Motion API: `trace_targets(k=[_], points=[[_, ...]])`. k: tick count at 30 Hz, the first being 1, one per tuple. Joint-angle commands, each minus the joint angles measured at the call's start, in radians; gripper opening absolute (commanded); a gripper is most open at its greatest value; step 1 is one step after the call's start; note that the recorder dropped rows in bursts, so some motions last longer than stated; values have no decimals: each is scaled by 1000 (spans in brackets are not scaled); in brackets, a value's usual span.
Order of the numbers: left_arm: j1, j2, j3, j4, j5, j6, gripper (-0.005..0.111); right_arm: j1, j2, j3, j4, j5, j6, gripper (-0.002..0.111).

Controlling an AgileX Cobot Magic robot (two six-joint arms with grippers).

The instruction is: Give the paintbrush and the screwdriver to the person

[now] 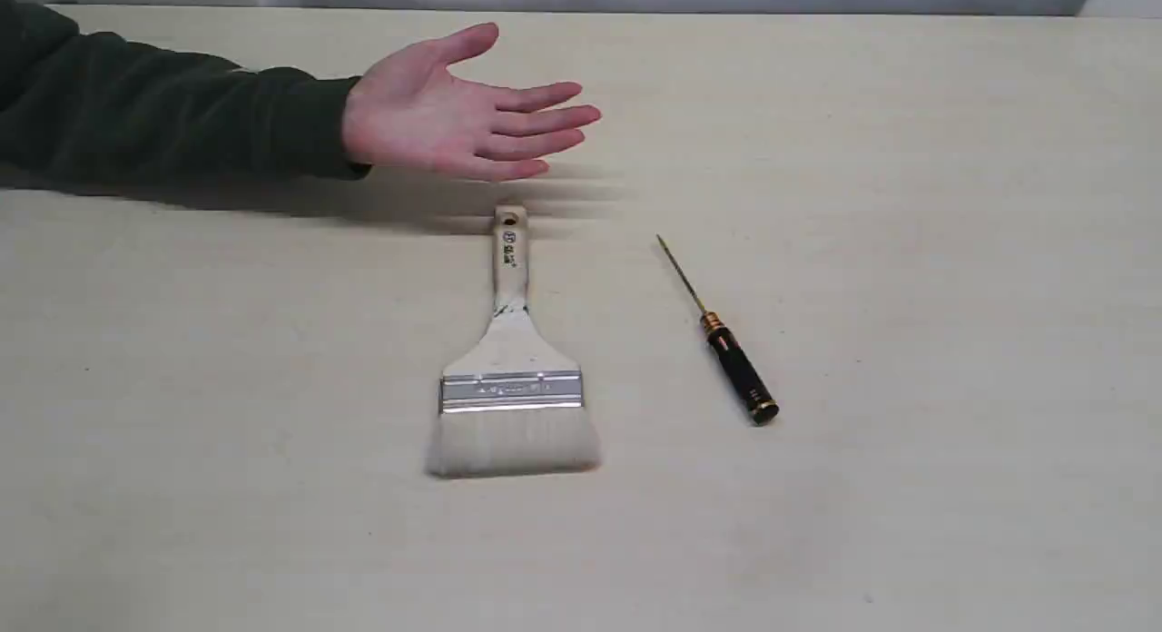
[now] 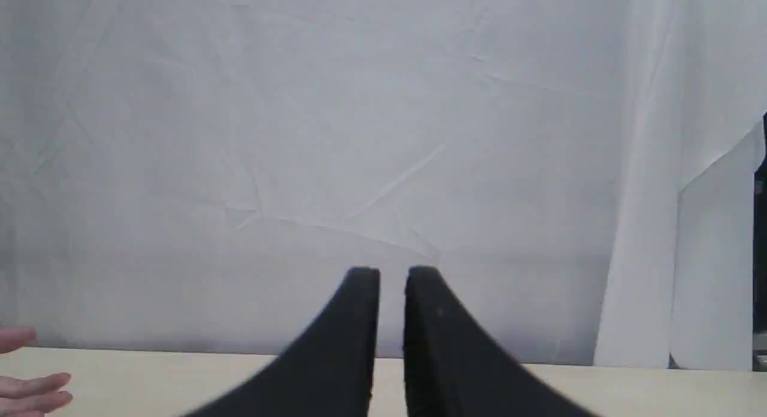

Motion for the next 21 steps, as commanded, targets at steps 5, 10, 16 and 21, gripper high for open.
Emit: trace_targets(k=[5,10,16,21], points=[[-8,-2,2,-2,-6,-2,0,-6,-4,4,202,-35,122,10],[-8,-2,2,-2,-6,-2,0,-4,-4,4,296,-98,176,10],[-8,-2,2,-2,-6,-2,0,-2,-4,2,222,-224,403,10],[-8,-2,2,-2,-6,-2,0,-2,30,-187,-78,-94,600,10]])
